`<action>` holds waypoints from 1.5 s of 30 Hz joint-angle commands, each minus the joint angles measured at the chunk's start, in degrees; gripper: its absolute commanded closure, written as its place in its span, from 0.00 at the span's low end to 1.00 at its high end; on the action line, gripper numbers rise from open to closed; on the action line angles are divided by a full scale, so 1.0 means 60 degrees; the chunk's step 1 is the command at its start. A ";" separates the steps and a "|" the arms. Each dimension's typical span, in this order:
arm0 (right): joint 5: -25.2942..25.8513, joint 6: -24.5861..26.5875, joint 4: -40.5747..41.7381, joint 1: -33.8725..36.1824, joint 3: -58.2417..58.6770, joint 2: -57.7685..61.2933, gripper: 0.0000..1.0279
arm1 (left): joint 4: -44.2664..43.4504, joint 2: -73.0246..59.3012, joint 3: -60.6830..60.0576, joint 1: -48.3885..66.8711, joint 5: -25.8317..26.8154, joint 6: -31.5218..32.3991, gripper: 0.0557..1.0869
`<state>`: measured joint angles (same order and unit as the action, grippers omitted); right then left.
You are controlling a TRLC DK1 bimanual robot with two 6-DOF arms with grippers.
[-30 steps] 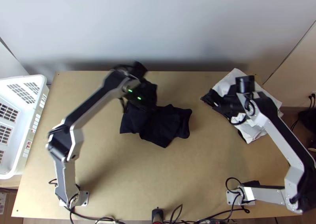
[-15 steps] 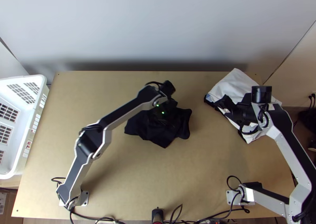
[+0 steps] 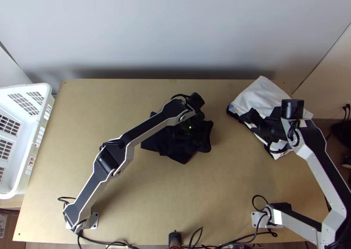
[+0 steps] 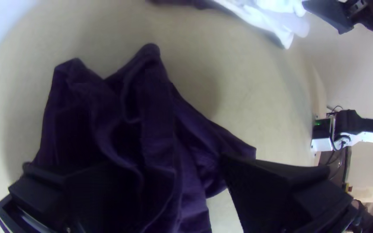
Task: Fold the t-shirt
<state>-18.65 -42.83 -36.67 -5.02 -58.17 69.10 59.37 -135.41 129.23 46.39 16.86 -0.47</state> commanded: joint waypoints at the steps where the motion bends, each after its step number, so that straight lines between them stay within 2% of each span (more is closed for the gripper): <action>1: -0.0011 -0.0040 0.0193 -0.0058 0.0057 0.0070 0.06 | -0.0872 0.0421 0.0185 -0.0056 0.0046 0.0488 0.05; 6: -0.0011 -0.0054 0.0251 -0.0175 0.0101 0.0143 0.06 | -0.1517 0.0758 0.0215 -0.0364 0.0573 0.1646 0.05; 14: -0.0011 -0.0113 0.0383 -0.0409 0.0203 0.0217 0.06 | -0.1868 0.1358 0.0215 -0.0686 0.0896 0.2320 0.05; 17: -0.0026 -0.0611 0.0457 -0.0717 -0.0031 0.0510 0.06 | -0.1590 0.1636 0.0215 -0.1023 0.0910 0.2320 0.05; 23: -0.0348 -0.0816 -0.0378 -0.3031 -0.1540 0.1623 0.06 | 0.0695 0.2266 -0.0342 -0.2429 0.0354 0.0635 0.05; 27: -0.0919 -0.0801 -0.1272 -0.4760 -0.3239 0.3058 0.06 | 0.1691 0.2706 -0.1294 -0.3660 -0.1097 -0.0713 0.05; 28: -0.0963 -0.0713 -0.1404 -0.5155 -0.3620 0.3425 0.06 | 0.1662 0.2911 -0.1690 -0.3923 -0.1390 -0.1006 0.05; 30: -0.0963 -0.0538 -0.1594 -0.5770 -0.4528 0.4274 0.06 | 0.1501 0.3204 -0.2422 -0.4480 -0.1448 -0.1430 0.05; 34: -0.1490 -0.0362 -0.2122 -0.6503 -0.6652 0.6076 0.06 | 0.0124 0.3687 -0.4180 -0.5315 -0.1448 -0.2060 0.05; 45: -0.1564 -0.0274 -0.3337 -0.6942 -1.0783 0.9284 0.06 | -0.1224 0.3863 -0.5264 -0.5901 -0.1404 -0.2178 0.05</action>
<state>-27.46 -44.51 -52.25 -43.70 -107.24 113.62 56.31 -113.32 102.52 13.74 8.71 -12.03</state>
